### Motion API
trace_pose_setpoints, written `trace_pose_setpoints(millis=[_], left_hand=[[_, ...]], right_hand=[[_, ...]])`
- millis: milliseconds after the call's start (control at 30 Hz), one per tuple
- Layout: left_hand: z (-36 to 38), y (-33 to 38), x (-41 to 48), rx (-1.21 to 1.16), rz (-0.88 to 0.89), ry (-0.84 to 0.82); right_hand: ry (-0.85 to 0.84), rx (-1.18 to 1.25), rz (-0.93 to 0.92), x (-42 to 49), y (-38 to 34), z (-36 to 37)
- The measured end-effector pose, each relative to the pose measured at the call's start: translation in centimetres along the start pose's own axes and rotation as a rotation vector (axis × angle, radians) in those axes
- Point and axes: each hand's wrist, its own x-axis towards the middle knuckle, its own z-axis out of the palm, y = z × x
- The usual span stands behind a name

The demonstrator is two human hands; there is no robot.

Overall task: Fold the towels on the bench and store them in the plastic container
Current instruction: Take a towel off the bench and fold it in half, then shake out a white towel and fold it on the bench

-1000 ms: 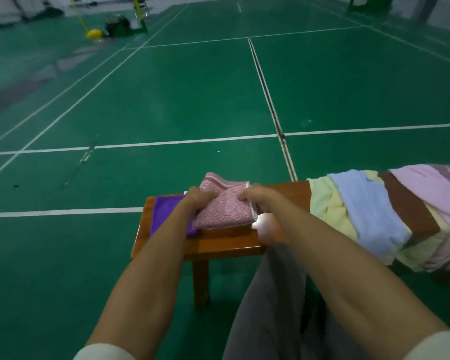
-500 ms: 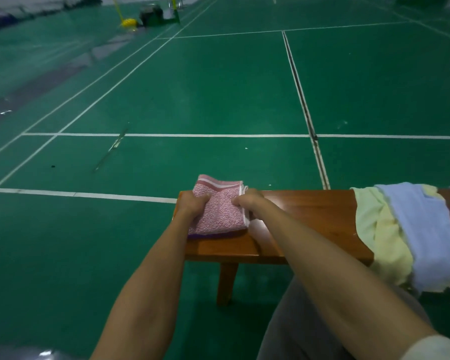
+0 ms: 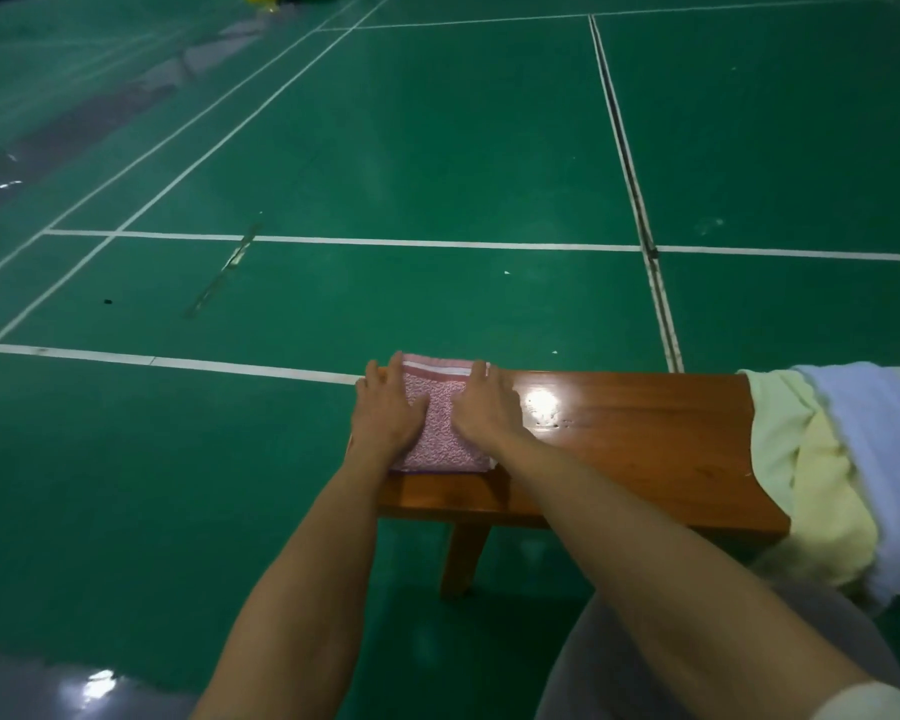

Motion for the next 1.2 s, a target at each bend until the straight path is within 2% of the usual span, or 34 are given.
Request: trace_pose_setpoints(millis=[67,133,200,300,533,700,833,933,1100,1200], left_hand=[[0.3,0.0,0.3,0.254,0.275,-0.041],[1.1,-0.2,0.3,0.393,0.401,-0.133],[2.1,-0.8,0.0,0.418,0.353,-0.190],[3.1,-1.0,0.0,0.369,0.275,-0.173],[4.2,-1.2,0.5,0.325,0.245,-0.133],[3.6,-0.7,0.4,0.335,0.237,-0.158],[2.5,0.2,0.6,0.512,0.246,-0.224],[1.2,2.4,1.1,0.615,0.261,-0.197],[-0.2,7.8,0.8,0.556,0.385,-0.191],[-0.5,11.3,0.6,0.485,0.428,-0.117]], right_hand=[[-0.052,-0.134,-0.126,0.2,-0.5,0.7],[-0.094,-0.236,-0.176,0.4,-0.6,1.7],[-0.132,-0.317,-0.185,0.5,-0.4,3.0],[-0.140,-0.366,-0.166,0.9,0.6,4.4],[-0.074,-0.332,-0.209,2.1,2.4,5.6],[-0.112,-0.310,-0.219,2.1,2.6,5.1],[-0.218,-0.356,-0.245,2.3,2.4,3.1],[-0.243,-0.352,-0.253,2.5,2.0,1.0],[-0.213,-0.312,-0.241,1.4,2.0,-4.3],[-0.162,-0.304,-0.220,0.3,3.2,-7.7]])
